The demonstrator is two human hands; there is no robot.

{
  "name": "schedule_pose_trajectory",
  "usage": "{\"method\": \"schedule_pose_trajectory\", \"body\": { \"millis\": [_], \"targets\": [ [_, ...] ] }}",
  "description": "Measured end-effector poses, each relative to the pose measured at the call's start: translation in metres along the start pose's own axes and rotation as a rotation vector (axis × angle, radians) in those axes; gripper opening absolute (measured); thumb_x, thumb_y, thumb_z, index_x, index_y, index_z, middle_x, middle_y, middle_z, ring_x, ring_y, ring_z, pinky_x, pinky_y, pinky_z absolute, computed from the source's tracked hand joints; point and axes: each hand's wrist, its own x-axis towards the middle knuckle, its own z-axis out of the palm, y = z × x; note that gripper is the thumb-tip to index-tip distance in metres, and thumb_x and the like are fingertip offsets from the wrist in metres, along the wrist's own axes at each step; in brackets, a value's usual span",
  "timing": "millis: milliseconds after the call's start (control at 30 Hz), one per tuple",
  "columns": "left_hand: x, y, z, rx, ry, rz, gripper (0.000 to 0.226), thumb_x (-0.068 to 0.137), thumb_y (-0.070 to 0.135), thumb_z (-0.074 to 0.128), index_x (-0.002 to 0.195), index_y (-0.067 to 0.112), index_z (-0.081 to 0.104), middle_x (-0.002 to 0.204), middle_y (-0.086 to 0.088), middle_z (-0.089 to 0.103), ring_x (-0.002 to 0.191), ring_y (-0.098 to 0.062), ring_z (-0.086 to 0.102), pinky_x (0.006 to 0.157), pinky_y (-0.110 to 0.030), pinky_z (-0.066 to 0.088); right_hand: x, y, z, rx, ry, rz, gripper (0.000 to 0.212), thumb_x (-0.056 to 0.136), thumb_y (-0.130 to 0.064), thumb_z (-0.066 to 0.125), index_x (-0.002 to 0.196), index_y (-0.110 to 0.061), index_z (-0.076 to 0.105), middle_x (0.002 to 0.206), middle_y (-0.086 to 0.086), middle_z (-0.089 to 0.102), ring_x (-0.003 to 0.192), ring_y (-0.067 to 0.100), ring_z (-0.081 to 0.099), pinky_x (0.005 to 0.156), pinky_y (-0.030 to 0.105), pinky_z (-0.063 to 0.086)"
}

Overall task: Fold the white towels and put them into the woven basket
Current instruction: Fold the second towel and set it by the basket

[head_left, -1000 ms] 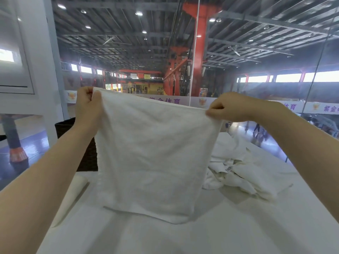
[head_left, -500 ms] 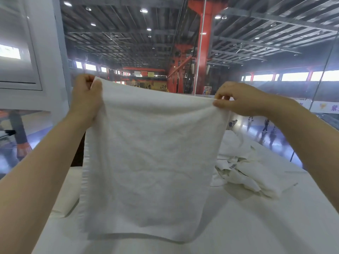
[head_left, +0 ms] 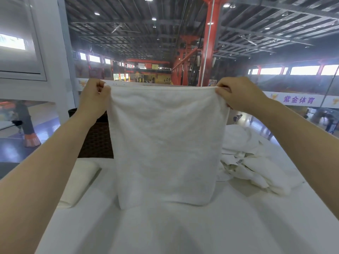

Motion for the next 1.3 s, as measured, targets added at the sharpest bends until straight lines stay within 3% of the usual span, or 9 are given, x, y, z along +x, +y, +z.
{"method": "schedule_pose_trajectory", "body": {
  "millis": [233, 400, 533, 667, 733, 933, 1100, 1200, 1300],
  "targets": [
    [-0.003, 0.001, -0.004, -0.008, 0.054, 0.054, 0.01, 0.096, 0.029, 0.044, 0.101, 0.02, 0.046, 0.08, 0.011, 0.048, 0.086, -0.017, 0.048, 0.077, -0.031, 0.038, 0.005, -0.004, 0.004, 0.105, -0.026, 0.075, 0.019, 0.097, -0.026, 0.05, 0.097, -0.017, 0.067, 0.093, -0.003, 0.065, 0.083, 0.017, 0.057, 0.076, 0.034, 0.048],
    [-0.01, 0.009, -0.012, -0.042, 0.049, 0.065, 0.007, 0.098, 0.024, 0.042, 0.1, 0.018, 0.044, 0.071, 0.01, 0.044, 0.066, -0.005, 0.041, 0.064, -0.025, 0.035, 0.0, -0.011, -0.009, 0.357, -0.101, 0.167, 0.017, 0.096, -0.021, 0.055, 0.086, -0.015, 0.068, 0.074, -0.004, 0.059, 0.056, 0.013, 0.049, 0.058, 0.026, 0.043],
    [-0.006, 0.03, -0.029, -0.11, 0.046, -0.022, 0.012, 0.096, 0.025, 0.048, 0.084, 0.031, 0.049, 0.077, 0.013, 0.046, 0.068, -0.001, 0.042, 0.064, -0.021, 0.035, -0.005, -0.015, -0.04, 0.664, -0.21, 0.265, 0.021, 0.09, -0.014, 0.06, 0.071, -0.005, 0.062, 0.056, 0.005, 0.046, 0.044, 0.015, 0.039, 0.045, 0.024, 0.034],
    [0.006, 0.058, -0.051, -0.158, -0.112, -0.099, 0.02, 0.09, 0.019, 0.054, 0.071, 0.025, 0.054, 0.074, 0.005, 0.052, 0.065, -0.01, 0.046, 0.06, -0.027, 0.035, -0.001, -0.009, -0.074, 0.885, -0.314, 0.437, 0.021, 0.087, -0.017, 0.063, 0.069, -0.013, 0.052, 0.056, 0.005, 0.042, 0.048, 0.017, 0.039, 0.049, 0.023, 0.039],
    [0.006, 0.058, -0.049, -0.129, -0.229, -0.171, 0.018, 0.092, 0.017, 0.054, 0.076, 0.023, 0.057, 0.073, 0.002, 0.053, 0.062, -0.012, 0.047, 0.056, -0.025, 0.036, 0.001, -0.003, -0.068, 0.806, -0.396, 0.463, 0.018, 0.083, -0.019, 0.068, 0.072, -0.013, 0.054, 0.062, 0.008, 0.042, 0.054, 0.019, 0.039, 0.057, 0.027, 0.038],
    [-0.029, -0.019, 0.002, 0.253, -0.63, -0.326, 0.01, 0.095, 0.012, 0.049, 0.09, 0.014, 0.058, 0.076, -0.007, 0.048, 0.062, -0.017, 0.04, 0.056, -0.025, 0.027, -0.029, 0.015, 0.039, 0.271, -0.845, 0.365, 0.02, 0.094, -0.02, 0.058, 0.079, -0.011, 0.066, 0.065, 0.008, 0.048, 0.05, 0.017, 0.039, 0.047, 0.025, 0.035],
    [-0.067, -0.092, 0.049, 0.324, -0.65, -0.409, 0.024, 0.1, 0.013, 0.044, 0.085, 0.005, 0.061, 0.08, -0.014, 0.058, 0.07, -0.023, 0.056, 0.055, -0.026, 0.049, -0.06, 0.016, 0.133, 0.093, -0.762, 0.338, 0.026, 0.098, -0.02, 0.049, 0.087, -0.004, 0.068, 0.065, 0.007, 0.063, 0.044, 0.019, 0.059, 0.051, 0.024, 0.05],
    [-0.066, -0.12, 0.067, 0.235, -0.531, -0.44, 0.019, 0.098, 0.012, 0.048, 0.081, 0.006, 0.055, 0.081, -0.011, 0.053, 0.074, -0.022, 0.058, 0.056, -0.028, 0.058, -0.063, 0.018, 0.16, 0.159, -0.632, 0.367, 0.031, 0.099, -0.016, 0.045, 0.077, -0.005, 0.062, 0.077, 0.014, 0.068, 0.063, 0.029, 0.071, 0.07, 0.036, 0.059],
    [-0.053, -0.134, 0.08, 0.228, -0.433, -0.401, 0.018, 0.099, 0.015, 0.045, 0.096, 0.003, 0.059, 0.083, -0.008, 0.055, 0.083, -0.024, 0.062, 0.075, -0.037, 0.06, -0.054, 0.02, 0.174, 0.149, -0.52, 0.342, 0.031, 0.098, -0.015, 0.046, 0.077, 0.001, 0.063, 0.083, 0.017, 0.068, 0.079, 0.031, 0.066, 0.082, 0.039, 0.054]
  ]
}}
